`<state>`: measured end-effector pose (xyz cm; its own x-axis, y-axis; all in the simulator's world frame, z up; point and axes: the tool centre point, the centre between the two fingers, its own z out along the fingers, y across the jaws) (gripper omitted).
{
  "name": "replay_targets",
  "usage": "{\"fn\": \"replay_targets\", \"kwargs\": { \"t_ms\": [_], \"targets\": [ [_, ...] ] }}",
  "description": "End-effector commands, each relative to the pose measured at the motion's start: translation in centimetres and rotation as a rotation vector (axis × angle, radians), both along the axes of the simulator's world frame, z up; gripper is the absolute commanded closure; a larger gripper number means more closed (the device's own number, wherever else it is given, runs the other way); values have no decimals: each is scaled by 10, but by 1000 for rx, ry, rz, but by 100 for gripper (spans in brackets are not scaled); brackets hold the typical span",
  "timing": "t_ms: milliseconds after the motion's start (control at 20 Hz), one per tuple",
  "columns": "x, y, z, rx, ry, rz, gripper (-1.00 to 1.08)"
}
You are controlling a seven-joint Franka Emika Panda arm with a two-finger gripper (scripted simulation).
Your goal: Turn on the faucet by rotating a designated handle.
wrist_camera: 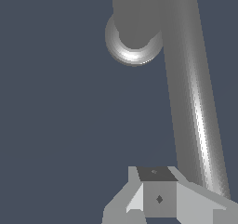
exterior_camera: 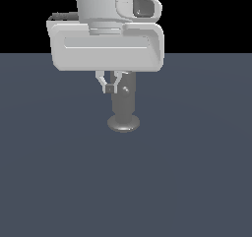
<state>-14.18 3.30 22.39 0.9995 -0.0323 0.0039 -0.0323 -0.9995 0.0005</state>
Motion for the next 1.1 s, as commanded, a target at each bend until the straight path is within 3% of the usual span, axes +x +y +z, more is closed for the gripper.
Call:
{"fn": "replay_targets", "kwargs": {
  "t_ms": [0, 950, 1000, 1050],
  "targets": [
    [4, -27, -4, 1, 4, -27, 108],
    [16, -129, -4, 1, 4, -27, 108],
    [16, -129, -4, 1, 4, -27, 108],
    [28, -110, 11, -6, -34, 7, 108]
  ]
}}
